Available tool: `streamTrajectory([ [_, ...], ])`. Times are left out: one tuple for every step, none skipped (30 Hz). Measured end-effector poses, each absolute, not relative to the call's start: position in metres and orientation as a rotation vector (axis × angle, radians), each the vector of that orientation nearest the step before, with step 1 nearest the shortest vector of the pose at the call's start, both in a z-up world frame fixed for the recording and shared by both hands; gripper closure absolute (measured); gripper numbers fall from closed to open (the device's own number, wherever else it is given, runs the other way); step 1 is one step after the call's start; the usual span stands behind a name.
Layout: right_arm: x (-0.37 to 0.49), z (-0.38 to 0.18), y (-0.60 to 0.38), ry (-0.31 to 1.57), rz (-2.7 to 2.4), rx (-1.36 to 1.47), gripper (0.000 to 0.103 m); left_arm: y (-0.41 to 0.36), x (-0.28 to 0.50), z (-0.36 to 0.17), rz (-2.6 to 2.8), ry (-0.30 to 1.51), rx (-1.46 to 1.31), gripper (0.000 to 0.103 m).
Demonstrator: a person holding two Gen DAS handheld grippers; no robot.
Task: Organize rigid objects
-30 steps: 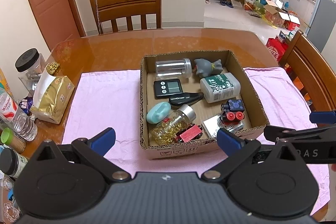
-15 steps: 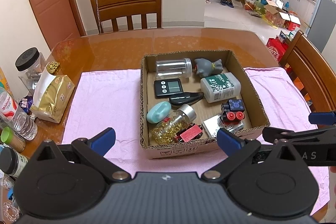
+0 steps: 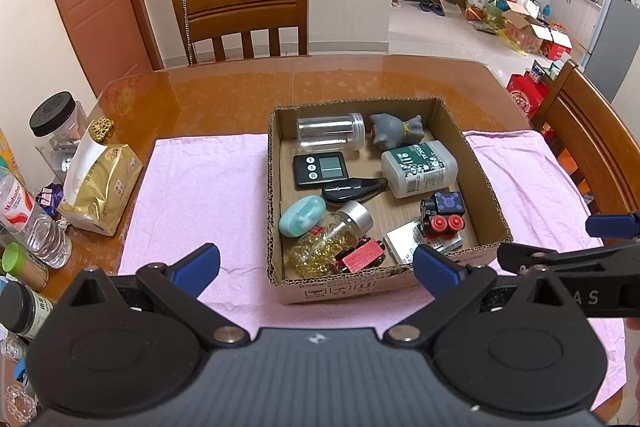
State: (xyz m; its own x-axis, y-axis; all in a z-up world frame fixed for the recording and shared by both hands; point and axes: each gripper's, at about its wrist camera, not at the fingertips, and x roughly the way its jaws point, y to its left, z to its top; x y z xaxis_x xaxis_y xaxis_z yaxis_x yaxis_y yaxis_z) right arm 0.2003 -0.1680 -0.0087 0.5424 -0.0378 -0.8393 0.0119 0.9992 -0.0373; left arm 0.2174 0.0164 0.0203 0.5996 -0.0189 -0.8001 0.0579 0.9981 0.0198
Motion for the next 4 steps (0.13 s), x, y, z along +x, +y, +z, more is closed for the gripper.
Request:
streamTrajectory([
  [0.2003, -0.0085, -0.1680, 0.996, -0.030, -0.028, 0.000, 0.0169, 0.2176, 0.0205, -0.045, 0.927, 0.044, 0.001],
  [0.2002, -0.0086, -0.1681, 0.997, -0.030, -0.028, 0.000, 0.0169, 0.2175, 0.0205, -0.045, 0.927, 0.044, 0.001],
  [0.2001, -0.0087, -0.1680, 0.998, -0.030, -0.028, 0.000, 0.0169, 0.2175, 0.0205, -0.045, 0.926, 0.044, 0.001],
  [0.2000, -0.0087, -0.1679, 0.997, -0.031, -0.028, 0.000, 0.0168, 0.2175, 0.0205, -0.045, 0.927, 0.044, 0.001],
])
